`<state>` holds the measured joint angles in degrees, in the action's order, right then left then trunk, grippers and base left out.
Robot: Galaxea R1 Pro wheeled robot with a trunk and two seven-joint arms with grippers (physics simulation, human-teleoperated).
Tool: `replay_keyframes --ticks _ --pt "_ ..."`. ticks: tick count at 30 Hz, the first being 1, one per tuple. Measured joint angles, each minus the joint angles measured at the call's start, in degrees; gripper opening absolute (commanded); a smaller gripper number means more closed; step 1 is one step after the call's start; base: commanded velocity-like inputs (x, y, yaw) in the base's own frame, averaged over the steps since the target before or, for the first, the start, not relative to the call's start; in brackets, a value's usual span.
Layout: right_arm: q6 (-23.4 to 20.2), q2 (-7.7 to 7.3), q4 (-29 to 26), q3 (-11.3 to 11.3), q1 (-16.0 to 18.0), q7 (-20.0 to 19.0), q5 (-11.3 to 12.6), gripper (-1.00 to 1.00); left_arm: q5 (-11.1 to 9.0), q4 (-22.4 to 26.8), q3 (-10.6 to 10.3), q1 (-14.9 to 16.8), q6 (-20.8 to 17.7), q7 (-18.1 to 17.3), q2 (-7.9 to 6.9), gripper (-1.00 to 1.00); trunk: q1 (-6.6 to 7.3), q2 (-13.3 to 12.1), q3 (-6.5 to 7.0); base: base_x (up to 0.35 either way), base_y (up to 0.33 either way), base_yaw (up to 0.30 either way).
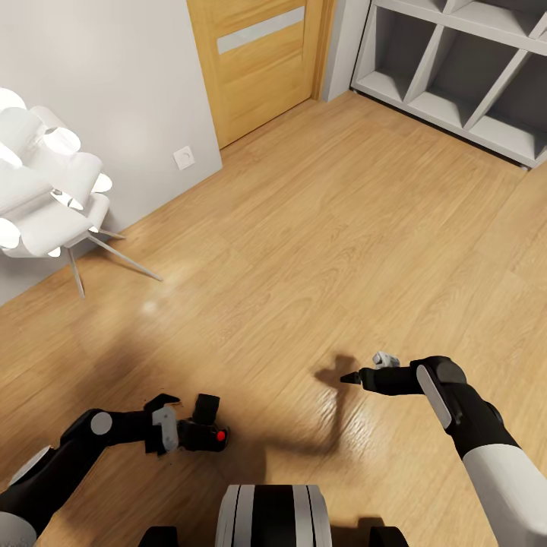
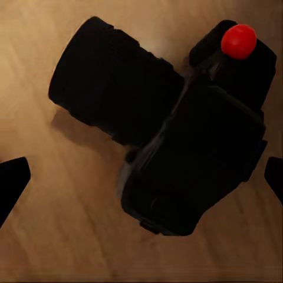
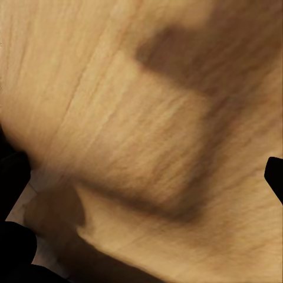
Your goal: Attach the digital camera to the camera tripod in the bedroom.
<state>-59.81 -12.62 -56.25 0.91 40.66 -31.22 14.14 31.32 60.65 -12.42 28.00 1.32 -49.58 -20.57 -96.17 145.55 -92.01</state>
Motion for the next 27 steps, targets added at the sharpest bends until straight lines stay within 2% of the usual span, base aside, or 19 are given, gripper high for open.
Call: replay_keyframes --ticks 3,5,14,27 --pt "0.0 0.0 0.0 0.0 0.0 0.0 0.0 1.0 -0.94 0.96 0.97 0.57 -0.88 0.02 -0.06 1.0 0.0 0.0 0.0 0.0 0.0 0.0" --pt "0.0 0.54 0.12 0.01 0.01 0.09 -0.05 1.0 -1.59 1.13 0.32 -0.07 -0.87 0.66 0.15 1.0 0.0 0.0 0.0 0.0 0.0 0.0" --pt "0.66 0.37 0.28 0.17 0.01 0.15 -0.26 1.0 1.22 -1.16 -0.55 -0.84 1.75 1.0 -0.39 1.0 0.0 0.0 0.0 0.0 0.0 0.0" --pt "0.71 0.45 0.29 0.22 0.01 0.13 -0.33 1.0 5.38 -0.89 -0.82 -0.86 1.95 1.28 0.42 1.0 0.0 0.0 0.0 0.0 0.0 0.0"
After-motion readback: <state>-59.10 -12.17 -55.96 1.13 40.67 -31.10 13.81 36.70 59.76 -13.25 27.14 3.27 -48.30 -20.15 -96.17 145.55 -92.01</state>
